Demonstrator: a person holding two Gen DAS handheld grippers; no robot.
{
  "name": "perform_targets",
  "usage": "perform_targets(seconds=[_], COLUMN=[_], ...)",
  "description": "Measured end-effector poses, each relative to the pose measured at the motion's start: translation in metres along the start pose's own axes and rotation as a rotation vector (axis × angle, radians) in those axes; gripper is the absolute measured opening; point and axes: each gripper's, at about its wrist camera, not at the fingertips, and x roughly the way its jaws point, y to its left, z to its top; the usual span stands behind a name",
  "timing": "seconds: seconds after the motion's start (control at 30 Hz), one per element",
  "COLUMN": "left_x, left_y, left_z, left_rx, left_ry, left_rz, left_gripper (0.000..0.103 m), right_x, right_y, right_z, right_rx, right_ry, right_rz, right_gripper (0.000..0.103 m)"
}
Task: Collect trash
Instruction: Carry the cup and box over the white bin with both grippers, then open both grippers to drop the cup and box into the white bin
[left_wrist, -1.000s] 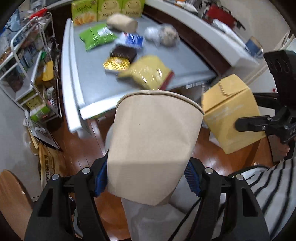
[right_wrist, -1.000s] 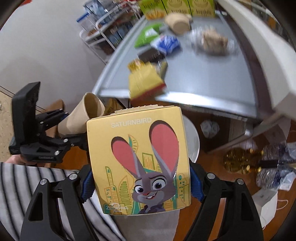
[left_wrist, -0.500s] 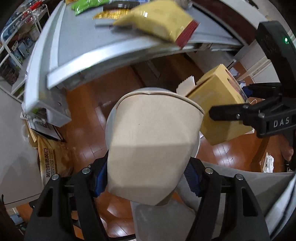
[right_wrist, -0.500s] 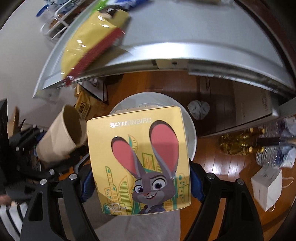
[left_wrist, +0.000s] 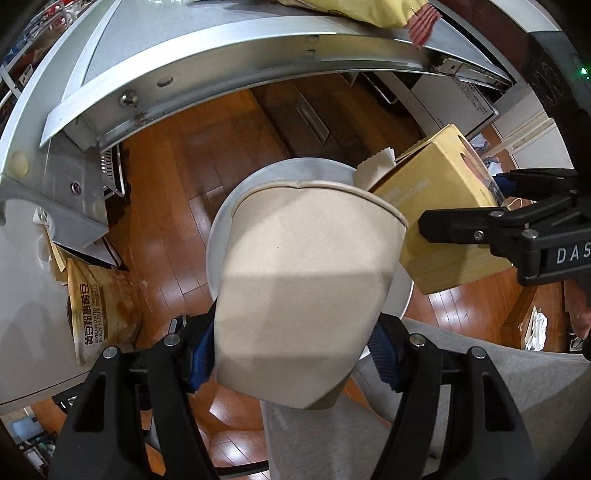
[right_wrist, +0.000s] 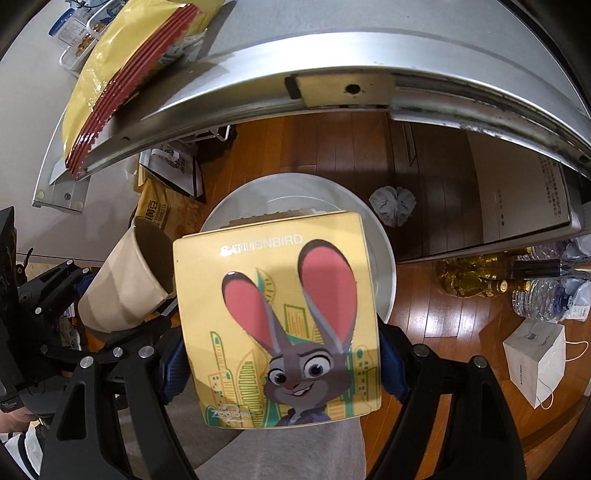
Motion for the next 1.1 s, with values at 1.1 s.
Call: perform_targets(seconds=[1.1], left_x=[-0.005], left_y=[-0.007], left_z=[0.008], left_rx=[0.031], left_ry=[-0.027], left_rz=[-0.010], left_gripper=[0.088], right_x=[0.001], right_y=[-0.017], right_z=[0.006], right_rx=[0.077], right_ry=[0.009], right_rz=[0.042], right_gripper=[0.080])
